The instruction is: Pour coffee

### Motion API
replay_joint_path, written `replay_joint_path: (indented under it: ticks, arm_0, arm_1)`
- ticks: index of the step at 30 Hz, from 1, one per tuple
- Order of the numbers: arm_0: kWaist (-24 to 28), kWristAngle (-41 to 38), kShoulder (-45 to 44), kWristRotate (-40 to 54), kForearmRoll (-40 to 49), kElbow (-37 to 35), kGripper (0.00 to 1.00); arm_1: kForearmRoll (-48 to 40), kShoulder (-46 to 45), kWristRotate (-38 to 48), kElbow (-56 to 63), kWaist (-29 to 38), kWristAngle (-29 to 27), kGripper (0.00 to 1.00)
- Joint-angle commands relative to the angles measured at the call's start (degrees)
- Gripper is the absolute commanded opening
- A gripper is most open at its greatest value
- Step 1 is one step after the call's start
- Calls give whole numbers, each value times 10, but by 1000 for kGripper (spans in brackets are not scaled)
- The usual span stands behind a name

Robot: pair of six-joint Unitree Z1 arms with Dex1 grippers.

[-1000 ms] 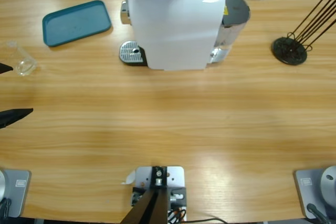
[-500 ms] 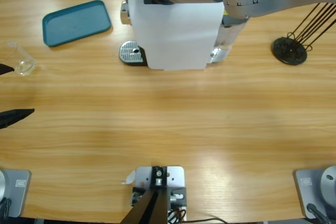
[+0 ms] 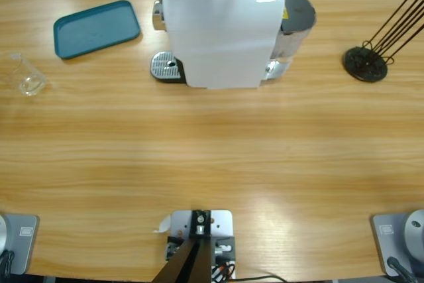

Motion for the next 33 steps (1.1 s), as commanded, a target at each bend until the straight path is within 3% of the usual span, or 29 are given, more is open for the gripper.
replay_joint_path:
  ticks: [1, 5, 11, 19, 24, 33]
  arm_0:
    - [134, 5, 63, -43, -136, 101, 987]
    - [139, 2, 124, -40, -235, 143, 987]
    - [166, 3, 202, -25, -304, 143, 987]
    - [197, -10, 254, -9, -345, 149, 987]
    - [211, -63, 288, 2, -388, 150, 992]
    - [224, -61, 324, 5, -422, 176, 1000]
  arm_1:
    - [132, -144, -36, 88, 40, 2, 1000]
    - [132, -203, -15, 167, 41, 9, 1000]
    - [142, -220, 5, 186, 41, 8, 1000]
    - [139, -188, 15, 184, 41, -6, 1000]
    - [125, -172, 20, 184, 41, -8, 1000]
    - [121, -151, 20, 178, 41, -7, 1000]
